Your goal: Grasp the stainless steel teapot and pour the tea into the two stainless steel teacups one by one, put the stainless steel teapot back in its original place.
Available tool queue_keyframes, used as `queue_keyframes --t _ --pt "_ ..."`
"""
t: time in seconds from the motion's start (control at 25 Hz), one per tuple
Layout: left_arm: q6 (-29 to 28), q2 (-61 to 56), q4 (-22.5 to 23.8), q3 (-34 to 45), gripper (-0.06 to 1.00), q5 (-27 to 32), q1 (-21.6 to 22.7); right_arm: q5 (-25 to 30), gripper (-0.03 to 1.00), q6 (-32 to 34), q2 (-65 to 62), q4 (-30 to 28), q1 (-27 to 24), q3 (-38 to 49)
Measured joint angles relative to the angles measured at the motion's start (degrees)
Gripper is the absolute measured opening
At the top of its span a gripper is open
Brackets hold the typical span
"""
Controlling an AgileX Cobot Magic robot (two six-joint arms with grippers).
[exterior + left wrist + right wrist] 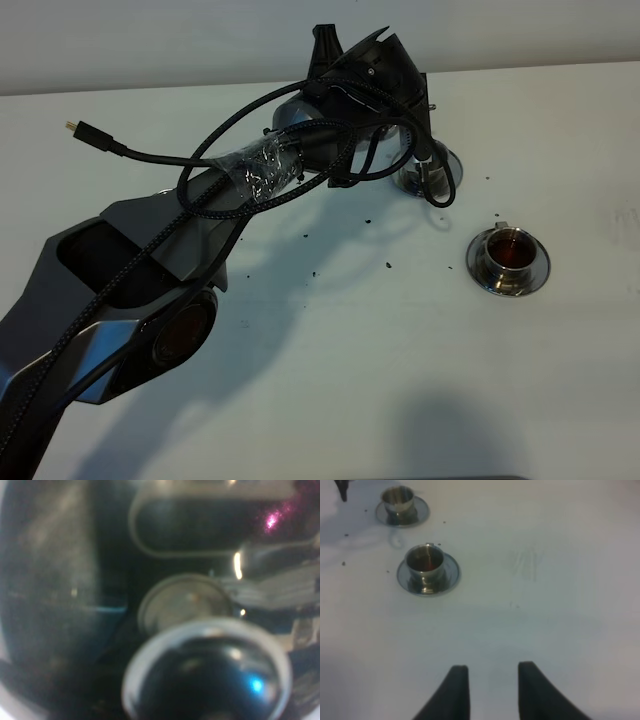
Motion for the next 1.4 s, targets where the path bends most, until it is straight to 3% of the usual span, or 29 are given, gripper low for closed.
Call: queue_keyframes --t 0.68,1.4 --pt "6.71 0.0 0.0 0.0 0.22 1.78 -1.42 0.0 0.23 0.0 0.0 0.0 0.0 0.0" --pt "4.49 0.97 3.17 0.0 0.22 4.34 -1.42 0.0 0.23 0.0 0.0 0.0 0.0 0.0"
